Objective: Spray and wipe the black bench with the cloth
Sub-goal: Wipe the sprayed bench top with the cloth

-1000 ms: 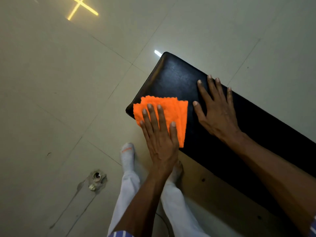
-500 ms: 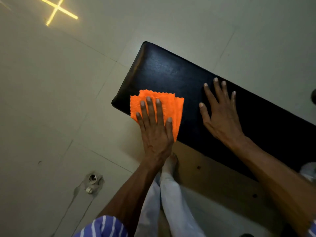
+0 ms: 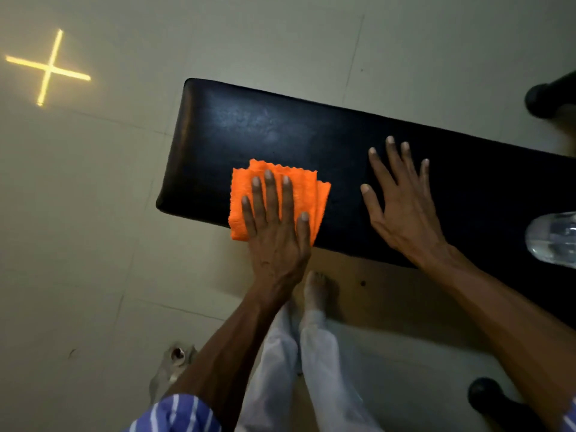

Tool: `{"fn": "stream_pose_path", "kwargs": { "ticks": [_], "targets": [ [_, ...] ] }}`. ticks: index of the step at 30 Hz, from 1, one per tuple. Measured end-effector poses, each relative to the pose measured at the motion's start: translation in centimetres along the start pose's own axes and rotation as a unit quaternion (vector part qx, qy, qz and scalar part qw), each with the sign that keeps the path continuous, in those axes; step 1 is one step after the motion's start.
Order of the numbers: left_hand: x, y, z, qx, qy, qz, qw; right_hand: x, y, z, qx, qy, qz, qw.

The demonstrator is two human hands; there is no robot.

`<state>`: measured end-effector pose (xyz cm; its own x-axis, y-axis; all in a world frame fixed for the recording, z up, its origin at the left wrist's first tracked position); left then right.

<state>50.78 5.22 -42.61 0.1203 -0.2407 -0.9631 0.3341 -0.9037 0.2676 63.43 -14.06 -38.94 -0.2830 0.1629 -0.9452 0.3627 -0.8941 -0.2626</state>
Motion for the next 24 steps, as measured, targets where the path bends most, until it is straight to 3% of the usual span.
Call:
{"fn": "stream_pose_path", "kwargs": {
  "ticks": [8, 15, 20, 24],
  "targets": [
    [-0.2, -0.4, -3.2, -0.013, 0.025, -0.032, 0.999, -0.1, 3.6, 1.0, -0.004, 0.021, 0.013, 1.000],
    [0.3, 4.1, -1.5, 0.107, -0.020, -0.026, 0.994, -0.5, 4.0, 1.2, -0.015, 0.023, -0.024, 0.999],
    [-0.4, 2.5, -3.4, 0.022, 0.007, -0.046, 0.999, -1.4, 6.0, 2.2, -0.004, 0.017, -0.035, 0.999],
    [1.5, 8.2, -0.1, 0.137, -0.028, -0.024, 0.990, -1.6, 7.6, 3.8, 0.009, 0.023, -0.040, 0.999]
  ]
}}
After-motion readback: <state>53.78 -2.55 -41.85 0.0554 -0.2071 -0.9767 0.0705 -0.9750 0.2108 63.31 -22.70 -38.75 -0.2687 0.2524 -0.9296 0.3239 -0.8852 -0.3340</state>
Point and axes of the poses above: each hand's wrist, its own z-axis away from the middle knuckle, its own x-axis out of the palm, y = z × x, the point moved 2 cm from there along -z, towards the middle knuckle, and after that the axes turned 1 degree about -z, right-handed, at the moved point
